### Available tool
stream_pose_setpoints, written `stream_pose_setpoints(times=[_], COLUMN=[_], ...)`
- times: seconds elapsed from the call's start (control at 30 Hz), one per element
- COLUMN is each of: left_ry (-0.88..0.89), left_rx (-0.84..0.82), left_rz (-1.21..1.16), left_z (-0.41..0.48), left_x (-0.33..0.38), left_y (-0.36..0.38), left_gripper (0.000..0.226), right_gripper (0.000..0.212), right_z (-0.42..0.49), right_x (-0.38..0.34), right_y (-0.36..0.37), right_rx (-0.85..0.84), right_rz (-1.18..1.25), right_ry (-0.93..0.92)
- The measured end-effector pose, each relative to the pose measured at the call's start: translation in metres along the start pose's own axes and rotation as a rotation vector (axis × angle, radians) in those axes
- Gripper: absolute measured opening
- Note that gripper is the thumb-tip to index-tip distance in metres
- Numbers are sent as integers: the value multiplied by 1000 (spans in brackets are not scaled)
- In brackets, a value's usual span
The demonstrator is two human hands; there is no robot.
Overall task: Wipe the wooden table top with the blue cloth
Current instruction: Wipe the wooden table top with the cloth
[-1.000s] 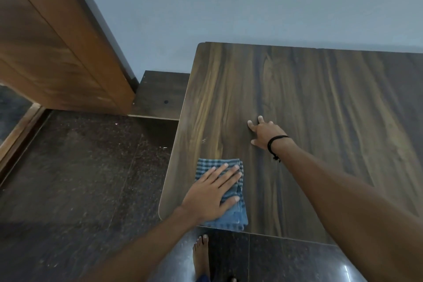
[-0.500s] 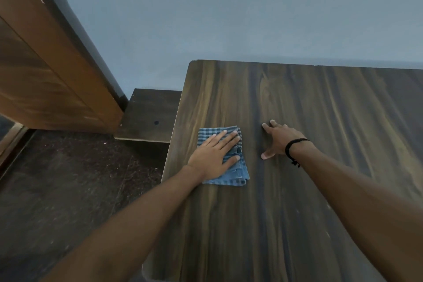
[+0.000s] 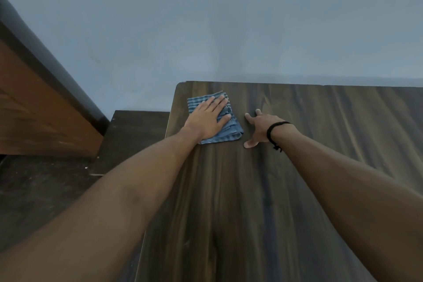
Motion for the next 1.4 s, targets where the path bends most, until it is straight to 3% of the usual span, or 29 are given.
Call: stream_pose_setpoints(times=[0.17, 0.4, 0.53, 0.8, 1.0, 1.17, 1.4], left_ry=[-23, -133, -177, -56, 10, 43, -84], left_rx=[-8, 62, 59, 20, -8, 14, 29], left_rz=[-4, -52, -49, -85, -79, -69, -41], left_z=[46, 88, 84, 116, 139, 126, 60], left_x=[-18, -25, -21, 63, 106, 99, 45], left_y=[-10, -17, -15, 14, 28, 25, 9], left_gripper=[72, 72, 71, 68, 65, 67, 72], right_gripper=[127, 126, 129, 103, 67, 91, 83], right_z=[16, 16, 8, -19, -17, -16, -22], right_x=[-6, 4, 6, 9, 48, 75, 77], right_y=[-5, 5, 8, 28, 38, 38, 33], right_rx=[-26, -11, 81, 289, 262, 215, 201], right_rz=[-36, 140, 248, 458, 303, 230, 239], right_ry=[13, 21, 87, 192, 199, 228, 193])
Point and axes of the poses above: each hand's wrist, its own z-axis towards the middle knuckle, its own y-axis out of the palm, x = y × z, the point moved 5 cm from there along z, towards the middle knuckle, and after that the axes turned 9 degrees about -z, right-handed, at the moved point
